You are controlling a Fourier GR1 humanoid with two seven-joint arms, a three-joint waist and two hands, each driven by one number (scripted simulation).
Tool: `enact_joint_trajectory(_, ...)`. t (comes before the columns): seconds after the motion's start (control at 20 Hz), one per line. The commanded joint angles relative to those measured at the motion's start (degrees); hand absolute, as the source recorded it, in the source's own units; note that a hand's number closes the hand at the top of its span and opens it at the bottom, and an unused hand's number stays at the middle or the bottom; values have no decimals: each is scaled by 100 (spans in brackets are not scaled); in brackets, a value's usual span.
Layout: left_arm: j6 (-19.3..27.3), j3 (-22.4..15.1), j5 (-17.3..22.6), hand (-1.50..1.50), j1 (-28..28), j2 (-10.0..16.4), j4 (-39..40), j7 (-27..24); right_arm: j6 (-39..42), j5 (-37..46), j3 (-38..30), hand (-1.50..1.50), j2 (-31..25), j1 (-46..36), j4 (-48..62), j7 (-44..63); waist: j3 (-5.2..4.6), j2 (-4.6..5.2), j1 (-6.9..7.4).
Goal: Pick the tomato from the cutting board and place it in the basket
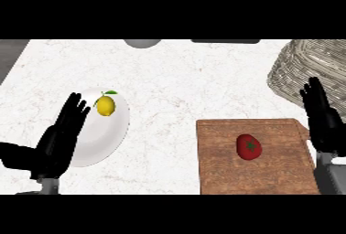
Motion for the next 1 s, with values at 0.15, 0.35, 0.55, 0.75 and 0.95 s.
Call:
enact_joint_trajectory(0.15, 42, 73, -441, 0, -310, 433, 395, 235, 2071, -1084, 178, 150, -30, -1343, -10, -422, 65, -68, 131)
enact_joint_trajectory(0.35, -175, 22, -472, 0, -489, 668, 635, 474, 3450, -166, 1341, 150, -583, -1858, -792, -1256, 45, -40, 285)
enact_joint_trajectory(0.55, -113, 215, -464, 0, -722, 821, 823, 781, 3112, 1185, 2340, -150, -108, -1225, -1425, -2581, 42, -131, -113)
enact_joint_trajectory(0.75, -342, 544, -396, 0, -940, 849, 1521, 509, 2115, 1728, 2722, -150, 418, -791, -2458, -1664, 21, -160, -209)
enact_joint_trajectory(0.95, -605, 662, -330, 0, -980, 1038, 1503, 620, 2433, 1561, 2742, -150, 128, -905, -3264, 213, 17, -176, -203)
